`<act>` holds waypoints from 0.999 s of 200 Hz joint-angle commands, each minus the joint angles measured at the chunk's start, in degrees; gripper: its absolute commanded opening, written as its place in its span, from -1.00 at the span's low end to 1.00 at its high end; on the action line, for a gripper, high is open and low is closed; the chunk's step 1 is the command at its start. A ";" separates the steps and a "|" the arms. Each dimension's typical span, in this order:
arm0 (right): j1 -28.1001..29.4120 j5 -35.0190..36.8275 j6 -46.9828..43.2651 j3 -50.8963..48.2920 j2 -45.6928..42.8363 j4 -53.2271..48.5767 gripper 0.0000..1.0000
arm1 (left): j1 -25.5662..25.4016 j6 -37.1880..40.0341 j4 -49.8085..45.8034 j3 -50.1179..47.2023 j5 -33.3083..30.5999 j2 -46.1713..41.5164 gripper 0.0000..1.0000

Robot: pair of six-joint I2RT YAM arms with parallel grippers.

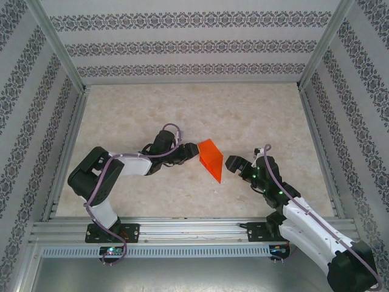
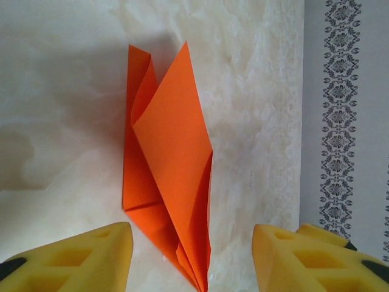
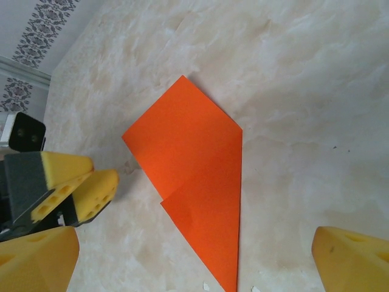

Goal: Fold a paper plane with a square sheet of paper (fold left side to right side)
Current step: Pick up the paper from the center of the table.

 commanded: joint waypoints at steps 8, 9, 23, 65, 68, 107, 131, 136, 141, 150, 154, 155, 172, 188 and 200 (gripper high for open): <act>-0.96 0.38 0.22 -0.43 -1.96 -1.66 0.96 | -0.69 -1.60 3.97 2.64 -0.29 3.43 0.07; -0.97 0.37 0.18 -0.43 -2.02 -1.69 0.96 | -0.69 -1.62 4.00 2.73 -0.26 3.55 0.07; -1.28 0.37 0.24 -0.54 -2.83 -2.14 0.96 | -0.78 -1.97 4.75 3.48 -0.08 5.09 0.06; -2.12 0.02 0.23 -1.12 -4.50 -2.90 0.97 | -1.04 -2.23 5.38 6.12 0.45 9.05 -0.05; -2.19 -0.03 0.28 -1.09 -4.54 -2.86 0.97 | -1.13 -2.29 5.48 6.21 0.39 9.31 -0.06; -2.47 -0.25 0.50 -1.37 -4.81 -2.86 0.96 | -1.16 -1.39 5.64 8.18 0.69 12.07 -0.30; -2.64 -0.57 0.38 -1.37 -4.81 -2.94 0.96 | -1.13 0.22 4.37 9.00 0.69 12.89 -0.54; -2.65 -0.72 0.32 -1.24 -4.78 -2.98 0.96 | -1.13 0.36 4.51 9.07 0.95 12.94 -0.59; -2.73 -0.84 0.15 -1.30 -4.72 -2.95 0.96 | -1.04 0.58 4.50 9.04 1.09 12.85 -0.65; -2.81 -1.16 -0.08 -1.14 -4.62 -3.10 0.97 | -1.13 1.02 4.50 8.85 1.41 12.43 -0.74; -2.82 -1.33 -0.23 -1.09 -4.57 -3.12 0.96 | -1.13 1.39 4.43 8.63 1.47 12.15 -0.77; -2.87 -1.36 -0.26 -1.03 -4.56 -3.16 0.96 | -1.13 1.46 4.41 8.59 1.54 12.12 -0.78; -3.13 -2.81 -1.58 -0.54 -3.94 -3.21 0.96 | -0.80 2.63 4.85 7.36 2.71 10.19 -0.88; -3.40 -5.58 -3.68 0.42 -2.74 -3.21 0.96 | -0.02 3.78 5.56 5.64 5.14 7.97 -0.95; -3.66 -7.94 -5.41 1.23 -1.35 -2.99 0.96 | 0.54 5.31 5.71 3.81 6.92 5.82 -0.98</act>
